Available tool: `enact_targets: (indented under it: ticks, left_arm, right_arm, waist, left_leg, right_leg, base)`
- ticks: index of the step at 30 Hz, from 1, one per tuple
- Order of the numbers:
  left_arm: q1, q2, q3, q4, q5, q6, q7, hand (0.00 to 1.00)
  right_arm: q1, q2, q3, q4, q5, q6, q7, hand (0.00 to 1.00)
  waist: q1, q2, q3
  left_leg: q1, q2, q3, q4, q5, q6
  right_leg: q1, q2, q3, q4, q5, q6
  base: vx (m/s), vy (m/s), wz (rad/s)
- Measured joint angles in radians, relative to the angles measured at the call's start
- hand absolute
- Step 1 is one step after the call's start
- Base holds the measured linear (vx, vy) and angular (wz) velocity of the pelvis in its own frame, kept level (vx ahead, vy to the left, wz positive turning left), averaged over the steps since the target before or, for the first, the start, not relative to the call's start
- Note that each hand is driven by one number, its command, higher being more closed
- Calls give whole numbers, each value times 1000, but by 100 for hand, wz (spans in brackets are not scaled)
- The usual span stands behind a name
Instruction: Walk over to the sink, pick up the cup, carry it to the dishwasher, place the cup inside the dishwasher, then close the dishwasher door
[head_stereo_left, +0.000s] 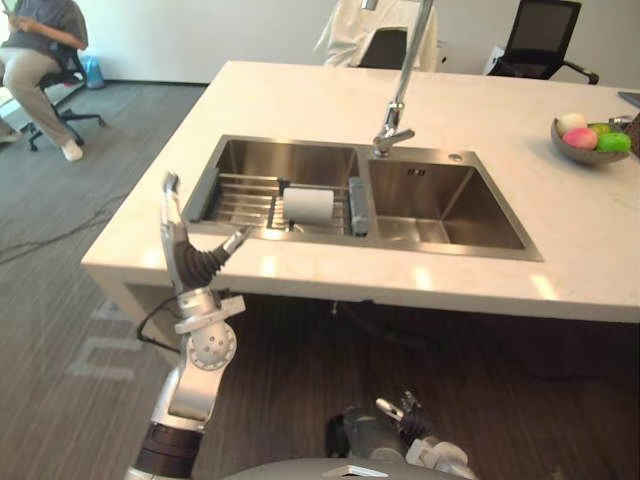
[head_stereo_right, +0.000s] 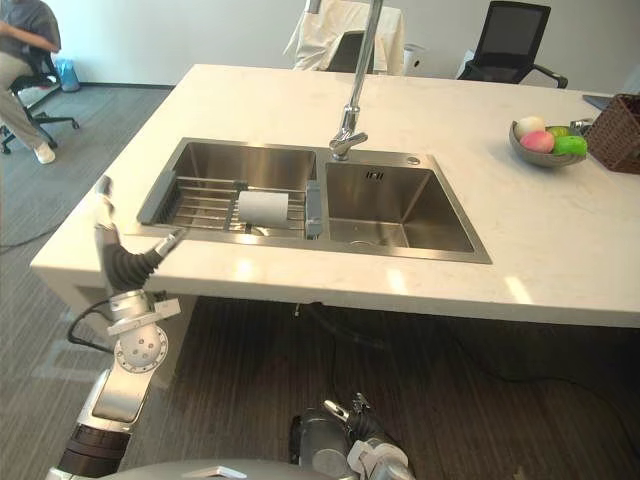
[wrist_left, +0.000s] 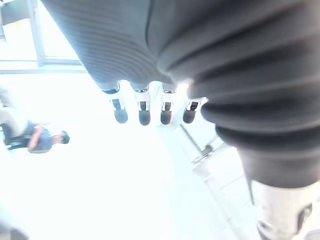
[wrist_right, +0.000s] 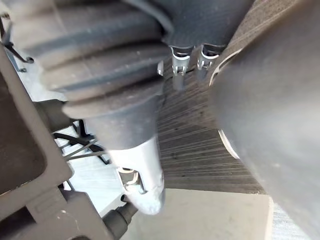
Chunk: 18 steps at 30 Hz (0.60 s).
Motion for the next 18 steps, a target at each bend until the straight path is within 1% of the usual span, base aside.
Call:
enact_targets:
  ticks: [1,2,3,4,5,6,7,8,9,10,11,12,13,14,15,16,17,18]
  left_arm:
    - [14,-3,27,-6,22,-20,7,0]
    - [16,-1,38,-5,31,-24,8,0]
    - [17,0,51,-5,37,-26,8,0]
    - [18,8,60,-4,37,-33,7,0]
    - [17,18,61,-5,37,-34,1,0]
    - [17,26,59,-7,37,-34,-6,0]
    - [16,36,49,-19,37,-35,-29,0]
    - [10,48,26,-26,37,-34,-59,0]
    - [1,54,11,-25,39,-33,-82,0]
    - [-5,82,-11,-18,48,-30,-115,0]
    - [-36,130,-60,8,58,-26,-158,0]
    - [-73,174,-119,32,71,-12,-195,0]
    - [-87,193,-146,44,77,-4,-213,0]
    - [-105,219,-189,64,84,22,-254,0]
    - [-114,229,-210,80,85,45,-289,0]
    - [-121,239,-227,104,95,79,-338,0]
    - [-124,247,-235,114,97,94,-357,0]
    - [-136,261,-251,135,98,122,-393,0]
  right_arm:
    - [4,-8,0,1,0,9,-1,0]
    - [4,-8,0,2,0,10,-2,0]
    - [0,-10,1,15,0,12,-2,0]
    - [-7,-11,7,45,0,11,1,0]
    - [-8,-12,24,69,-1,12,2,0]
    - [-10,-12,38,85,-5,11,4,0]
    - [-20,-12,56,103,-16,12,9,0]
    - [-35,-22,65,131,-17,10,12,0]
    - [-38,-27,63,140,-17,10,12,0]
    - [-54,-25,56,177,-17,6,10,0]
    - [-54,-7,56,191,-16,-1,10,0]
    - [-59,8,53,209,-16,-12,10,0]
    - [-62,13,49,214,-15,-15,10,0]
    - [-72,23,46,224,-15,-15,10,0]
    - [-80,24,45,233,-17,-15,11,0]
    - [-90,22,45,248,-25,-13,10,0]
    - [-91,23,46,247,-33,-10,10,0]
    - [-94,25,47,246,-46,-9,10,0]
  waist:
    - [3,-5,-1]
    - [2,0,-1]
    - [3,0,-1]
    - [14,-12,-1]
    - [23,-25,-5]
    - [26,-34,-9]
    - [26,-45,-14]
    - [22,-40,-16]
    - [21,-32,-21]
    - [24,-44,-29]
    - [16,-72,-38]
    - [4,-92,-46]
    - [2,-98,-49]
    - [-6,-102,-51]
    - [-10,-101,-50]
    - [-18,-101,-50]
    - [-25,-101,-50]
    - [-35,-101,-50]
  left_leg:
    - [-50,21,-7,102,110,-40]
    - [-80,21,-6,141,86,-69]
    - [-132,13,21,156,7,-86]
    - [-142,-11,59,71,-63,-114]
    - [-149,-43,72,-33,-98,-130]
    - [-154,-68,74,-119,-106,-137]
    - [-159,-121,73,-316,-100,-158]
    - [-156,-174,52,-527,-15,-182]
    - [-153,-193,31,-619,94,-192]
    - [-124,-215,27,-663,123,-217]
    - [-72,-246,33,-769,166,-205]
    - [-35,-262,34,-859,206,-200]
    - [-21,-268,36,-893,219,-199]
    - [-5,-276,42,-932,231,-196]
    - [4,-280,51,-946,232,-195]
    - [17,-283,61,-957,232,-195]
    - [23,-284,62,-961,232,-195]
    - [28,-285,61,-961,232,-195]
  right_leg:
    - [75,21,11,-85,13,-16]
    - [107,22,16,-113,16,-22]
    - [163,17,22,-168,23,-34]
    - [216,4,29,-225,33,-27]
    - [250,-9,38,-258,47,-11]
    - [265,-19,42,-277,49,-8]
    - [288,-36,46,-302,52,-3]
    - [296,-41,52,-310,50,8]
    - [296,-36,57,-310,45,18]
    - [303,-44,70,-315,37,33]
    - [310,-63,71,-323,38,36]
    - [311,-78,75,-333,38,37]
    - [311,-83,83,-340,38,37]
    - [313,-88,90,-354,40,41]
    - [316,-89,91,-361,42,44]
    - [323,-90,93,-369,45,48]
    - [330,-90,93,-375,46,50]
    - [336,-91,92,-380,48,53]
  base:
    - [441,-3,-34]
    - [458,6,-11]
    - [527,4,-7]
    - [503,-16,-13]
    - [403,-17,-18]
    - [374,-2,-13]
    - [356,50,-6]
    - [345,79,-4]
    - [264,98,-17]
    - [297,81,-8]
    - [309,82,5]
    - [281,71,19]
    - [134,68,8]
    - [128,61,-10]
    - [130,49,-19]
    - [115,28,-18]
    - [56,2,-9]
    - [31,-22,-3]
